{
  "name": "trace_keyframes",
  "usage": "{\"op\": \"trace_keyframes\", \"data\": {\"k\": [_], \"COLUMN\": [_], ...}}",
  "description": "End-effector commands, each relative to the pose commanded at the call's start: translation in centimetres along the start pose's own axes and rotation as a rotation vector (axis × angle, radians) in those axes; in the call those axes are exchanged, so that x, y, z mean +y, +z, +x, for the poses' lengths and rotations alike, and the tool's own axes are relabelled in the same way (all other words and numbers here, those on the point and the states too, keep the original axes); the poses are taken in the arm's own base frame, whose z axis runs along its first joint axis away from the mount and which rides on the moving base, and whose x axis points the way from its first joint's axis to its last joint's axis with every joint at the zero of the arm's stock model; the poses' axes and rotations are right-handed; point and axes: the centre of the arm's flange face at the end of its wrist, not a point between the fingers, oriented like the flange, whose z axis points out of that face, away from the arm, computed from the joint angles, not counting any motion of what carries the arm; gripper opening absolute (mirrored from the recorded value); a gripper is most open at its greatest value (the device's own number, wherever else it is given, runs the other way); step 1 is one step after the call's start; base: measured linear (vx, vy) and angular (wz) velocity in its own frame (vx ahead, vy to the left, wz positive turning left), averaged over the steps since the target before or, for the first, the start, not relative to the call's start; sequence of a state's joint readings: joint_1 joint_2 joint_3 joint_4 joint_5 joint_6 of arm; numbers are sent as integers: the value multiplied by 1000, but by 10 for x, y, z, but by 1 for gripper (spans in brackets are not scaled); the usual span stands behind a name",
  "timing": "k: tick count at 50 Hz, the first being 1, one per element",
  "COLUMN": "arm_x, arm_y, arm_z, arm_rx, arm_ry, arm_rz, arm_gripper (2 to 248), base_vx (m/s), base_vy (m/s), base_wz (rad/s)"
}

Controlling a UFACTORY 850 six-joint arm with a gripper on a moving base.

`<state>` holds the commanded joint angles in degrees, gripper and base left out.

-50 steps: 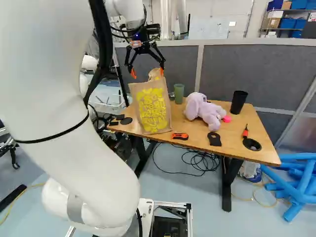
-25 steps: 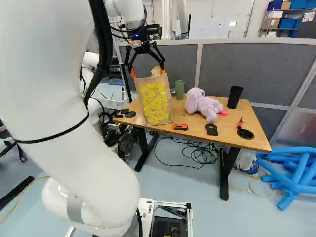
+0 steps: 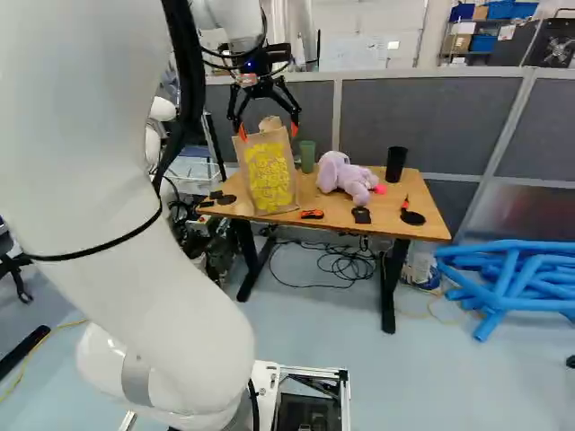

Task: Pick up the bag on the ground and place it on the table

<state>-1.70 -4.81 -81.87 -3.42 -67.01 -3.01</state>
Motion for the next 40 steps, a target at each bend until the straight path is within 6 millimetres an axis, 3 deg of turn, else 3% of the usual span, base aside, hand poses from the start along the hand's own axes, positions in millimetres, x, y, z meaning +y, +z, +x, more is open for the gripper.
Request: {"op": "trace_keyframes", "data": {"k": [40], "arm_x": [0], "arm_y": [0], "arm_z": [0], "arm_rx": [0], "arm_ry": [0], "arm_rz": [0], "arm_gripper": [247], "base_vx": [-160], "base_vy": [-4], "base_wz": [1]}}
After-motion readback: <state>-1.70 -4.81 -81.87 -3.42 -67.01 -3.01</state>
